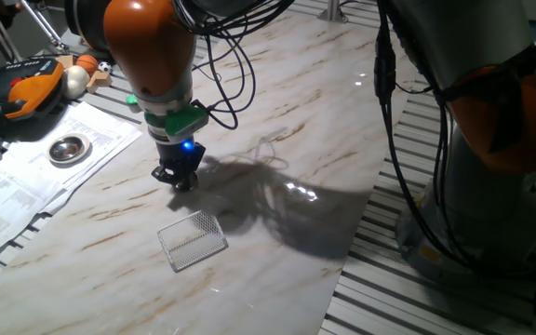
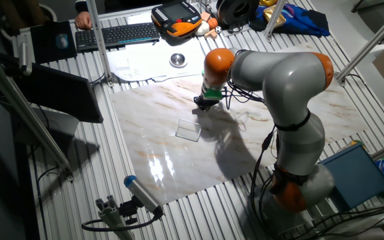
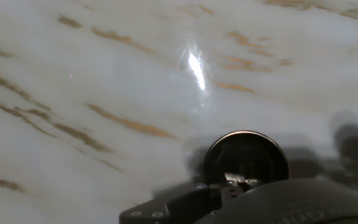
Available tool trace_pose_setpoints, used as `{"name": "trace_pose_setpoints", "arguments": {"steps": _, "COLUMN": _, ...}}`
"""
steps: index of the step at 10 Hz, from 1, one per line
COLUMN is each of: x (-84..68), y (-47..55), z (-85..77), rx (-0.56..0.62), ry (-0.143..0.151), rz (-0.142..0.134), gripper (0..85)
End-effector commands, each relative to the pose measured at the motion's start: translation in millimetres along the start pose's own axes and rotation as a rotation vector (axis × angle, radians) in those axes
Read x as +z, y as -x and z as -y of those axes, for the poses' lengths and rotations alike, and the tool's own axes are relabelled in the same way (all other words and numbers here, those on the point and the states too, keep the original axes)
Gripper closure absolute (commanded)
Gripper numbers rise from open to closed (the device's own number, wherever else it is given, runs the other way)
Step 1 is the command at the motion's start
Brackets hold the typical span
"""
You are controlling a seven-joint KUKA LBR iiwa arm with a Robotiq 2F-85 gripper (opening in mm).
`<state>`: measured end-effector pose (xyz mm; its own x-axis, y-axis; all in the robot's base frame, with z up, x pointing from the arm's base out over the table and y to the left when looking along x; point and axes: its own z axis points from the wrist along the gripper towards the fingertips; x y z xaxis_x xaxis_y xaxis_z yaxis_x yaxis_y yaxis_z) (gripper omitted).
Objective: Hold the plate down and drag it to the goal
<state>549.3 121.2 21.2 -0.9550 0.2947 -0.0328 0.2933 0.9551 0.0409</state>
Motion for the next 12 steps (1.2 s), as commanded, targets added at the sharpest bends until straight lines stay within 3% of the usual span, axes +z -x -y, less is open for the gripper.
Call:
{"name": "trace_pose_setpoints", "arguments": {"steps": 1, "x": -0.5, "y": -2.5, "z": -1.7, "rx": 0.007, "ry": 0.000, "rz": 0.000, "gripper": 85.0}}
{"name": "trace_pose_setpoints", "arguments": {"steps": 6, "x": -0.5, "y": -11.8, "z": -6.9, "rx": 0.023, "ry": -0.002, "rz": -0.006, "gripper": 85.0}}
{"name": "trace_pose_setpoints", "arguments": {"steps": 12, "x": -1.1, "y": -23.8, "z": -13.3, "rx": 0.045, "ry": 0.008, "rz": -0.042, "gripper": 85.0}}
